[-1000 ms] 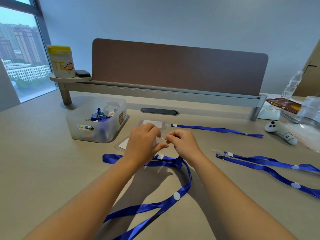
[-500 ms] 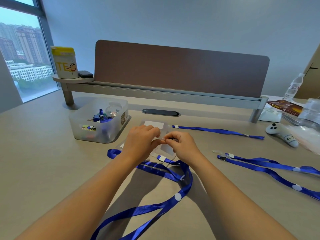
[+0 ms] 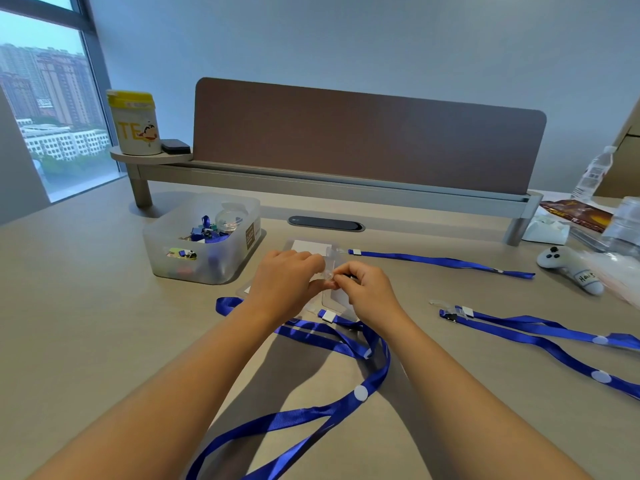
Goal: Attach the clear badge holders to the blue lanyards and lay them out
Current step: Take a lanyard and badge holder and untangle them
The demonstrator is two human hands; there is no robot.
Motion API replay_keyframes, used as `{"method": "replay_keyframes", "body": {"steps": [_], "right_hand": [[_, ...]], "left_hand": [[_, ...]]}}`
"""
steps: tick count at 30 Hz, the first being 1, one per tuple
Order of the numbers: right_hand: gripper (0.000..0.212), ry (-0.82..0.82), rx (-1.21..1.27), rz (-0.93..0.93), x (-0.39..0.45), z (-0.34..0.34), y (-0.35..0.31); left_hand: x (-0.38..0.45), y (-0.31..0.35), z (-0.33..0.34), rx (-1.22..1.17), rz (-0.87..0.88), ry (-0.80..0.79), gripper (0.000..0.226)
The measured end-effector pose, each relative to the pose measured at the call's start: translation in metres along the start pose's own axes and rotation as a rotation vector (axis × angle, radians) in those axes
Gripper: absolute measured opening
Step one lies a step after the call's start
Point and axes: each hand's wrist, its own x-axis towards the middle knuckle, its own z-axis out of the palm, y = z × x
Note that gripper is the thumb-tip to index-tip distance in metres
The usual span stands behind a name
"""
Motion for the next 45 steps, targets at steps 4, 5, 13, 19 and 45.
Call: {"method": "replay_keyframes", "body": {"steps": [4, 5, 13, 19, 45], "right_hand": [[0.024, -0.002, 0.015, 0.011, 0.0, 0.0, -0.001], [0.023, 0.001, 0.019, 0.011, 0.0, 0.0, -0.002], [0.023, 0.044, 0.052, -0.009, -0.002, 0.001, -0.006], [0.023, 0.067, 0.027, -0.039, -0.001, 0.003, -0.007], [0.023, 0.187, -0.087, 0.104, 0.013, -0.039, 0.011]], "left_hand": [[-0.001, 0.0, 0.002, -0.022, -0.004, -0.005, 0.03], [-0.001, 0.0, 0.002, -0.043, -0.004, 0.008, 0.029], [0.001, 0.0, 0.005, -0.132, -0.053, 0.019, 0.026], [0.002, 0.001, 0.003, -0.24, -0.11, 0.007, 0.025], [0.018, 0.017, 0.02, -0.317, -0.136, 0.131, 0.023]]}}
